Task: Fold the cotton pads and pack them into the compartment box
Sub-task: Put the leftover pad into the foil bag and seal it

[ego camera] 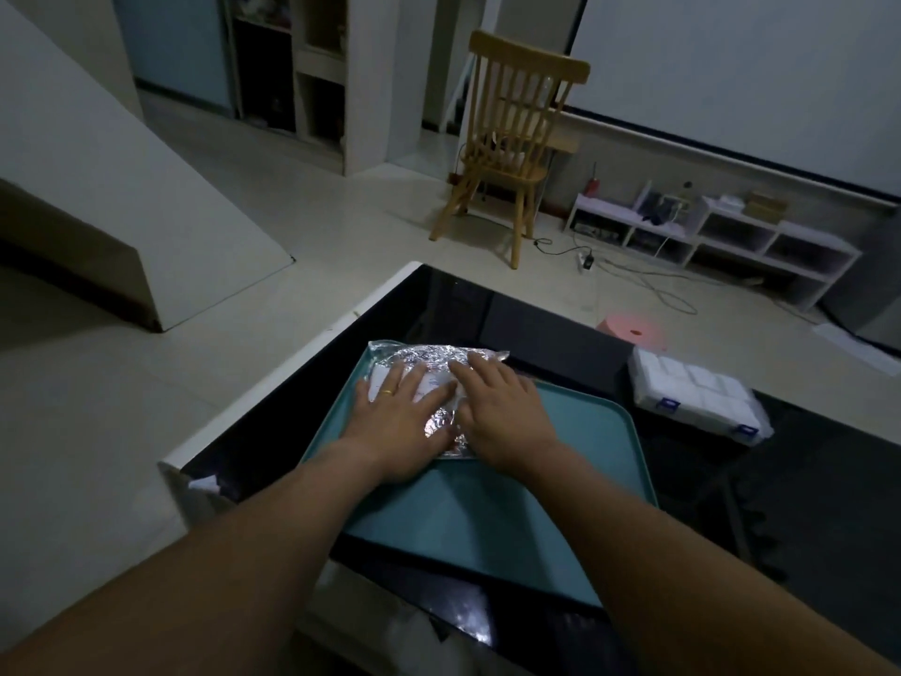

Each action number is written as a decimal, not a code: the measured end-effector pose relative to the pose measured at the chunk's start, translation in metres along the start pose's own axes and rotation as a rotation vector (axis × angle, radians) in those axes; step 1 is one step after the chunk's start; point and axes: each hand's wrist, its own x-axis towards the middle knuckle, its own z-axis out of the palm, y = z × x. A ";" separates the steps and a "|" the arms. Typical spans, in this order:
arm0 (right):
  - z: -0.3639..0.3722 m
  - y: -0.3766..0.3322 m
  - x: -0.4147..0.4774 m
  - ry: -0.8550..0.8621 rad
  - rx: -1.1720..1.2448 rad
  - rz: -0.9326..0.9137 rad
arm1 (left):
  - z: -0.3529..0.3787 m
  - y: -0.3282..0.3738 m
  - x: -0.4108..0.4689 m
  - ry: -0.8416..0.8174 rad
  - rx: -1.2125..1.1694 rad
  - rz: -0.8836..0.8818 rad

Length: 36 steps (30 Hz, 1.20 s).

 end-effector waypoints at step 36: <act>0.018 0.104 0.041 -0.225 0.097 -0.012 | -0.018 -0.002 0.111 -0.164 0.183 0.360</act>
